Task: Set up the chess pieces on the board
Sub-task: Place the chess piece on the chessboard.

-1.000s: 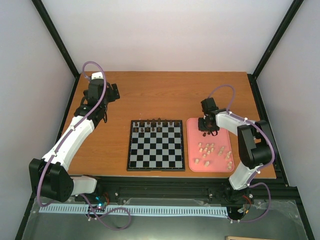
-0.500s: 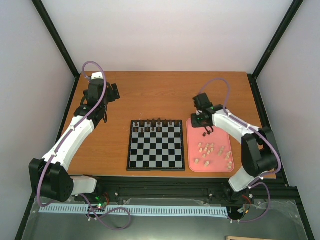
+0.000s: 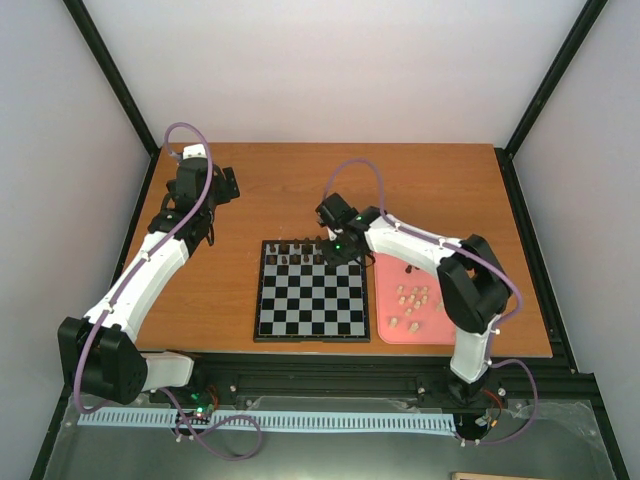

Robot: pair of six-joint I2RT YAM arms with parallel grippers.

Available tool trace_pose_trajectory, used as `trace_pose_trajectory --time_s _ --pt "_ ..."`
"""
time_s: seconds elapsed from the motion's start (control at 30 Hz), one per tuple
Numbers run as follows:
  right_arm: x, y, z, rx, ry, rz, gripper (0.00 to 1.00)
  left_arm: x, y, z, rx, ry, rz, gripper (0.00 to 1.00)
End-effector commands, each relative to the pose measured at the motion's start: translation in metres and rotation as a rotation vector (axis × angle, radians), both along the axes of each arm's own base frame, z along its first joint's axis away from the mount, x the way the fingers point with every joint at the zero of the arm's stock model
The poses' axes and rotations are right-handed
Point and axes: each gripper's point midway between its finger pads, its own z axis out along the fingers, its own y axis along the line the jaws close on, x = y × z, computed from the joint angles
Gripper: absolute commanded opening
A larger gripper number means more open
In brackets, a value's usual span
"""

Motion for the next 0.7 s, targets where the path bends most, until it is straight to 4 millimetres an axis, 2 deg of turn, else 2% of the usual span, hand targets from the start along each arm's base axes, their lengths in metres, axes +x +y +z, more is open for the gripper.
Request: trace_pose_trajectory --time_s 0.0,0.37,0.67 --pt "-0.004 0.014 -0.006 0.004 0.042 0.045 0.03 0.002 0.000 0.020 -0.001 -0.047 0.004 1.00" --pt "0.006 0.030 -0.022 0.006 0.060 0.074 0.04 0.001 0.000 0.022 -0.005 -0.053 0.001 1.00" --pt "0.015 0.023 -0.032 -0.023 0.059 0.054 0.04 0.001 0.000 0.020 0.000 -0.049 0.005 1.00"
